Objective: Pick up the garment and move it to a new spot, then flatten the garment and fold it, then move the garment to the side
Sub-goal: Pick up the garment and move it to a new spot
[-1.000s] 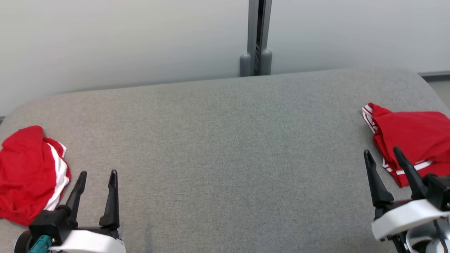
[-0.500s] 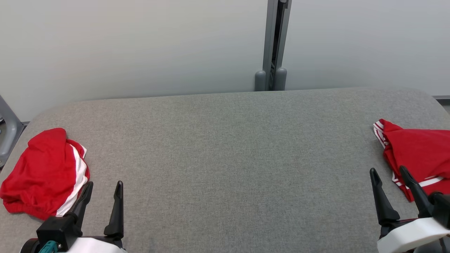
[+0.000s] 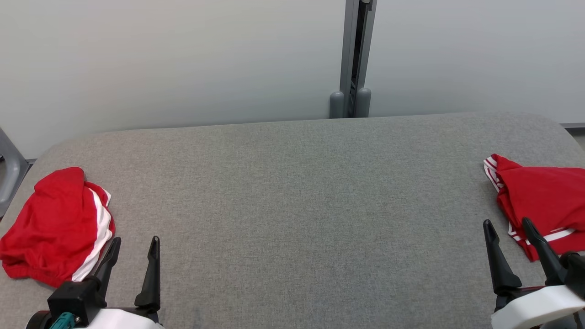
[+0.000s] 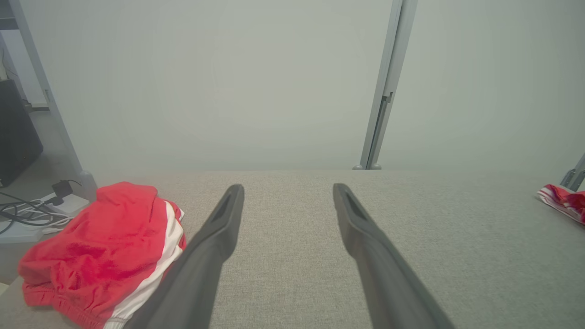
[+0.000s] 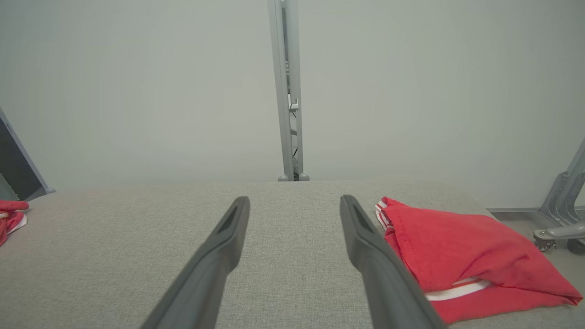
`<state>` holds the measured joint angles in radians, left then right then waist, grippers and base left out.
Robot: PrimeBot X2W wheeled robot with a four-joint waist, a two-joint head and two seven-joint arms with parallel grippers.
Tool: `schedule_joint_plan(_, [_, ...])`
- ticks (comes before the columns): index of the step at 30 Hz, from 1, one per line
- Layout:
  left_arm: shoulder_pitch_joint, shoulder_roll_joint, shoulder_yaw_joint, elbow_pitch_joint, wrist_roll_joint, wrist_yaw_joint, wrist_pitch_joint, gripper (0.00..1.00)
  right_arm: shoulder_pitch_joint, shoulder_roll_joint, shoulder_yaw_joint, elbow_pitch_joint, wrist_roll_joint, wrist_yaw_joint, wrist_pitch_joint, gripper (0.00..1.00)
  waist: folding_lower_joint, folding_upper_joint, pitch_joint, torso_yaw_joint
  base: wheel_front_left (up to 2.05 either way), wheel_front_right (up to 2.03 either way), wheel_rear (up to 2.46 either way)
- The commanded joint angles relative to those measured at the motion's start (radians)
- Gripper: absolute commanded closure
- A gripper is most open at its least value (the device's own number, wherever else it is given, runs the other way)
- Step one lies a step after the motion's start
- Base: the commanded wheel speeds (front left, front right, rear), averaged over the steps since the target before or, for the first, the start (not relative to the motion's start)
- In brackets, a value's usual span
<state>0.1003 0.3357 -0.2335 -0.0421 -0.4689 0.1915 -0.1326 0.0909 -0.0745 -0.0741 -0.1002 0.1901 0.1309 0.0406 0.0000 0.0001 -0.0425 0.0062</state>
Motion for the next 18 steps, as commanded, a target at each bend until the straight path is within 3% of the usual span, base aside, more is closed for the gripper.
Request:
schedule_joint_plan(1, [-0.001,0.007,0.003,-0.004,-0.005,0.005,0.001,0.0,-0.005,-0.001,-0.001,-0.002,0.006,0.0,-0.008,0.0,0.0,-0.0001,0.0,-0.001,0.0,0.0,0.0])
schedule_joint_plan(18, [-0.007,0.018,0.0,-0.012,-0.009,0.014,0.01,0.0,-0.003,0.009,-0.005,-0.007,0.011,0.0,-0.005,0.0,0.0,-0.0001,-0.008,-0.01,0.0,0.0,0.0])
